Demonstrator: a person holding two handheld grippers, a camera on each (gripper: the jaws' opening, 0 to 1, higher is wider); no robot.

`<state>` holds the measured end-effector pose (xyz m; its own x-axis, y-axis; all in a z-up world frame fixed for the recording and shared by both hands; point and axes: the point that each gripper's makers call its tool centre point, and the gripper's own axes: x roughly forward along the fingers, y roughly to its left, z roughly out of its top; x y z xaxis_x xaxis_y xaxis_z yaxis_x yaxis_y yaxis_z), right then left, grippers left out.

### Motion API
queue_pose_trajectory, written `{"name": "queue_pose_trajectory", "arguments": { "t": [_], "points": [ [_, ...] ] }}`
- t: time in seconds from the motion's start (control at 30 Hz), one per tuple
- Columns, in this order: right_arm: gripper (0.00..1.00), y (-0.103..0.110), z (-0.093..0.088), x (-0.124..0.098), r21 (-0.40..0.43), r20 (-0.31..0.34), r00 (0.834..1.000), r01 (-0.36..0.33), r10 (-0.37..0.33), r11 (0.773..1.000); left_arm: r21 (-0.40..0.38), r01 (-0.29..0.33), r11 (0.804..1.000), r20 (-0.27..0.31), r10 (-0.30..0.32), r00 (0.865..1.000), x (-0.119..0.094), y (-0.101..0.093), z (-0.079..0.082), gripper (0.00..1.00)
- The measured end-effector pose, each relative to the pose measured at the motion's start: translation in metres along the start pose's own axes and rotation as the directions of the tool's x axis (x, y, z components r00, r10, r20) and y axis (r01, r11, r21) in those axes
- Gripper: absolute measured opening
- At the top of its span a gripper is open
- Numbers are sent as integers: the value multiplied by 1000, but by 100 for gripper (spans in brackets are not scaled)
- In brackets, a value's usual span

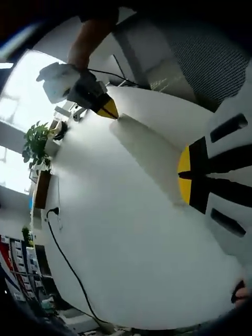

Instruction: Arrange the utensils inside the cutlery case until each visible utensil rests in its matching compartment.

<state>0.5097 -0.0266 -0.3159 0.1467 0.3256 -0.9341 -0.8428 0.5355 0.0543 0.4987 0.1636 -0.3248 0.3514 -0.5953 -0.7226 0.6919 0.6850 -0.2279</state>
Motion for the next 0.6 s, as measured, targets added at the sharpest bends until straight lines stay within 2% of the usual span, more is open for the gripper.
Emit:
{"name": "queue_pose_trajectory", "arguments": {
  "t": [0.07, 0.13, 0.2, 0.3, 0.37, 0.4, 0.43, 0.47, 0.6],
  "points": [
    [0, -2, -2, 0, -34, -25, 1000, 7, -8, 999, -37, -2, 999, 5, 2, 1000, -2, 2, 1, 1],
    [0, -5, -9, 7, -73, -67, 998, 15, -19, 997, -25, -12, 1000, -21, 12, 1000, 2, 4, -4, 1],
    [0, -4, -8, 9, -73, -69, 997, 21, -26, 997, -20, -18, 1000, -8, 18, 1000, 3, 5, -2, 1],
    [0, -4, -8, 9, -69, -73, 997, 22, -27, 997, -20, -19, 1000, -18, 18, 1000, 3, 5, -1, 0],
    [0, -3, -9, 10, -107, -85, 996, 24, -33, 994, -13, -19, 1000, -33, 19, 999, 5, 4, 0, 0],
    [0, -3, -13, 17, -98, -102, 993, 41, -51, 994, -14, -23, 1000, -39, 22, 999, 5, 5, 1, 0],
    [0, -3, -18, 13, -108, -146, 988, 31, -46, 994, -18, -25, 1000, -44, 24, 999, 6, 4, 2, 0],
    [0, -3, -13, 19, -104, -125, 990, 47, -60, 994, -10, -30, 1000, -55, 29, 998, 6, 5, 2, 0],
    [0, -4, -13, 15, -134, -133, 988, 59, -77, 989, 7, -42, 999, -75, 42, 996, 9, 4, 4, 0]
  ]
}}
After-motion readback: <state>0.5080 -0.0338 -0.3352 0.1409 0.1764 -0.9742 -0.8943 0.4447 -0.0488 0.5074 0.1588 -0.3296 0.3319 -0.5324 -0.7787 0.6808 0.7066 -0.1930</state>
